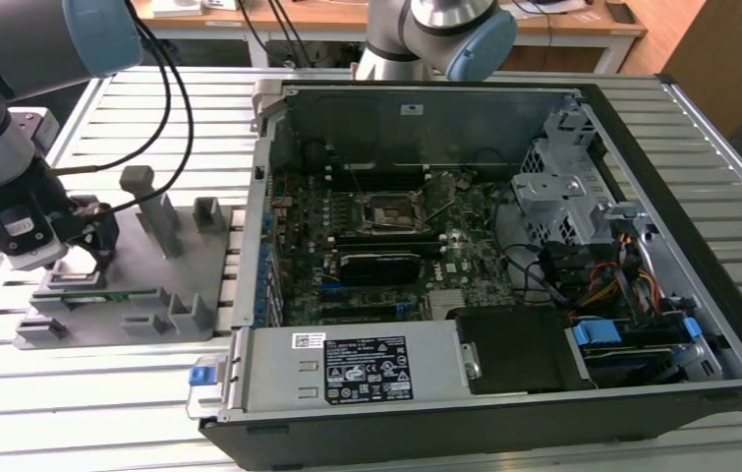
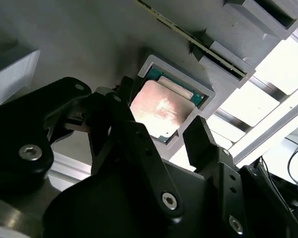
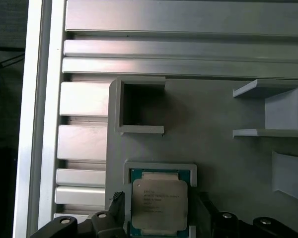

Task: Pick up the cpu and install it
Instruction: 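Pick up the cpu and move it towards the insertion slot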

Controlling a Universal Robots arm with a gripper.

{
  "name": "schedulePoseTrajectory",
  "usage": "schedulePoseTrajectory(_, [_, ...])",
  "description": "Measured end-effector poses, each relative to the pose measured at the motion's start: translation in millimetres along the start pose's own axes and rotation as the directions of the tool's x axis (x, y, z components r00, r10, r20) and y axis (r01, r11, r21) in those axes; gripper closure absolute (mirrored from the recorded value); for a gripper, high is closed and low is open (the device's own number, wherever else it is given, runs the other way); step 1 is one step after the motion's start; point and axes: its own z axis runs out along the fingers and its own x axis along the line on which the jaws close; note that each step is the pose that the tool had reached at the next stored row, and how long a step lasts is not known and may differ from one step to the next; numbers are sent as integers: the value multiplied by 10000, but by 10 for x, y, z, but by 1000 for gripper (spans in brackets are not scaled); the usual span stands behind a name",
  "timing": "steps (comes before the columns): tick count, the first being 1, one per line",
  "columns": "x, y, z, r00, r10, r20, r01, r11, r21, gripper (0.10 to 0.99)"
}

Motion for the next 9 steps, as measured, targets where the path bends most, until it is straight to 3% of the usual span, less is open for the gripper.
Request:
schedulePoseTrajectory(3, [0,0,-2,10000,1,-1,-1,10000,5,533])
schedulePoseTrajectory(6, [0,3,-44,10000,0,2,0,10000,8,549])
schedulePoseTrajectory(9, [4,9,-146,10000,1,1,-1,10000,17,549])
